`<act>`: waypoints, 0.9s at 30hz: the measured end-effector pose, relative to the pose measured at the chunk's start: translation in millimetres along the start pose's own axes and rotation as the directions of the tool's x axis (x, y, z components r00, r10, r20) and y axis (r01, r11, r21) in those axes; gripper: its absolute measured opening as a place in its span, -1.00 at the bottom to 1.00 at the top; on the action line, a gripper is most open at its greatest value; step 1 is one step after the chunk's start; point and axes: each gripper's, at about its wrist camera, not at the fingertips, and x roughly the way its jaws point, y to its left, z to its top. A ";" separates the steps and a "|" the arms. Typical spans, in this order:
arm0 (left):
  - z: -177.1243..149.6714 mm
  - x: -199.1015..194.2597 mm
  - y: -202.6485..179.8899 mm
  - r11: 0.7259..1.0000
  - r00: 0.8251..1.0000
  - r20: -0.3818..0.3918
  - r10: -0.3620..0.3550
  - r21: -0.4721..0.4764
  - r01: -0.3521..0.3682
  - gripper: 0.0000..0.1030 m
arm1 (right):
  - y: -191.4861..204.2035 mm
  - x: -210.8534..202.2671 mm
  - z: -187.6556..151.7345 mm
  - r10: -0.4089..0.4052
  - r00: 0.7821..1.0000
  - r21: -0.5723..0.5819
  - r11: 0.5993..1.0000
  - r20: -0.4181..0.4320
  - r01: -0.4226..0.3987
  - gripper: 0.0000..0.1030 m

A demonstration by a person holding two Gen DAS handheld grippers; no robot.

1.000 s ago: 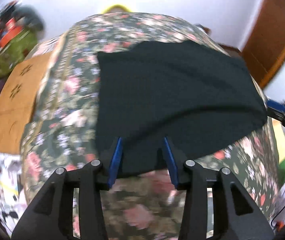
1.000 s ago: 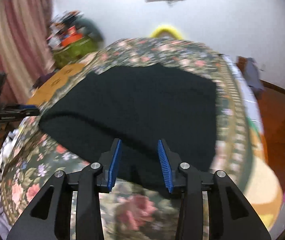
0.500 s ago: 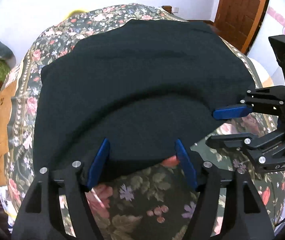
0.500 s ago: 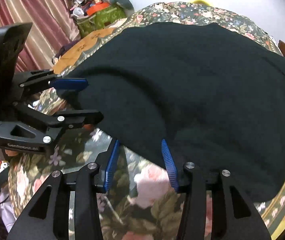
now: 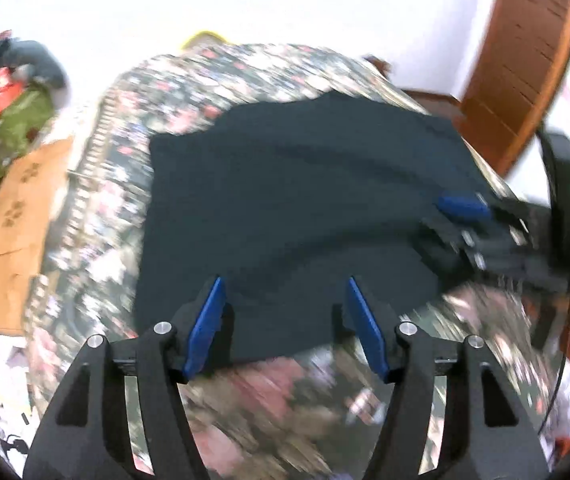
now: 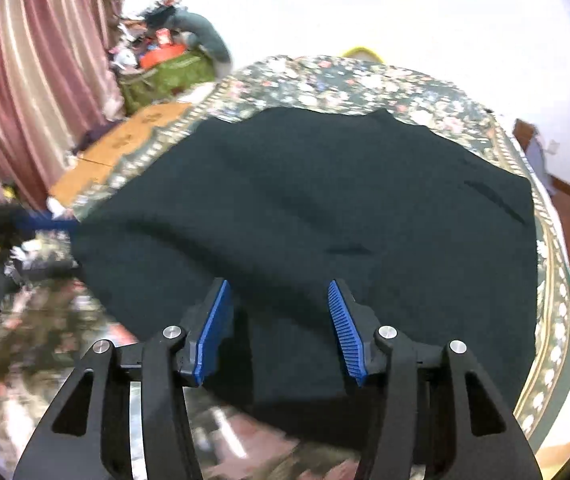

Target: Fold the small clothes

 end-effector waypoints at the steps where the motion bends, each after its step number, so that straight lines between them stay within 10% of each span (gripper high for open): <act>1: 6.0 4.3 5.3 1.000 1.000 0.006 0.017 -0.015 -0.017 0.23 | -8.4 3.7 -4.3 -0.046 0.999 0.006 0.999 -0.002 0.046 -0.08; 9: 15.7 76.8 67.1 0.979 0.978 -0.116 0.176 -0.084 -0.186 0.27 | -83.0 -38.1 -34.1 -0.117 0.993 0.173 0.977 -0.031 0.121 -0.08; 14: -10.3 64.8 119.0 0.964 0.983 -0.126 0.133 -0.214 -0.158 0.49 | -111.0 -72.0 -61.1 -0.152 0.985 0.221 0.961 -0.083 0.167 -0.08; 19: -38.8 39.1 146.2 0.932 0.940 -0.198 0.277 -0.184 -0.313 0.47 | -104.4 -94.7 -69.1 -0.164 0.984 0.204 0.963 -0.074 0.176 -0.08; 27: -65.7 -30.0 138.1 0.927 0.990 -0.102 0.100 -0.352 -0.130 0.48 | -51.3 -107.8 -35.4 -0.080 0.996 0.113 0.991 0.026 0.077 0.16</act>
